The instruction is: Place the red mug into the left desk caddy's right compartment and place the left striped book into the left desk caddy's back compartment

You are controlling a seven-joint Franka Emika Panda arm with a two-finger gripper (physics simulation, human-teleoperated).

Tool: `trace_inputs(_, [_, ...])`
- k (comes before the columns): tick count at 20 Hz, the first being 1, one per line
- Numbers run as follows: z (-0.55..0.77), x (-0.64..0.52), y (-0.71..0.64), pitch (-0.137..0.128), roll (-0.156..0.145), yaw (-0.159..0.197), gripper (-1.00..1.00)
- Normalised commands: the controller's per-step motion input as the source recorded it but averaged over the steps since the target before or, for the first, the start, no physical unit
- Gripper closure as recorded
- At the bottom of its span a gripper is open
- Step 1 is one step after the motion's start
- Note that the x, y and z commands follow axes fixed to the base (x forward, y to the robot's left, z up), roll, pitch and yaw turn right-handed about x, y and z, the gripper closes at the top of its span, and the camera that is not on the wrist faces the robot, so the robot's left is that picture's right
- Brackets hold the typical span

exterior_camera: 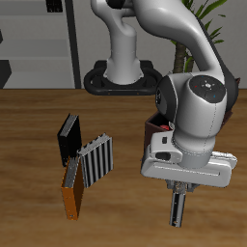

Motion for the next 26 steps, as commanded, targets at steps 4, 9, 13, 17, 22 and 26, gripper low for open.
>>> trace_inputs(4, [0.48,-0.23,-0.11,-0.019,-0.035,-0.048,1.0])
trace_inputs(9, [0.75,-0.48,-0.08,-0.068,-0.052,-0.061,1.0])
trace_inputs(13, [0.63,-0.62,-0.09,-0.065,-0.044,0.002,1.0])
trace_inputs(17, [0.35,-0.52,-0.03,-0.016,0.001,-0.048,1.0])
trace_inputs(22, [0.35,-0.52,-0.06,-0.046,-0.034,-0.039,1.0])
trace_inputs(26, [0.14,-0.37,-0.08,-0.018,-0.062,0.006,1.0])
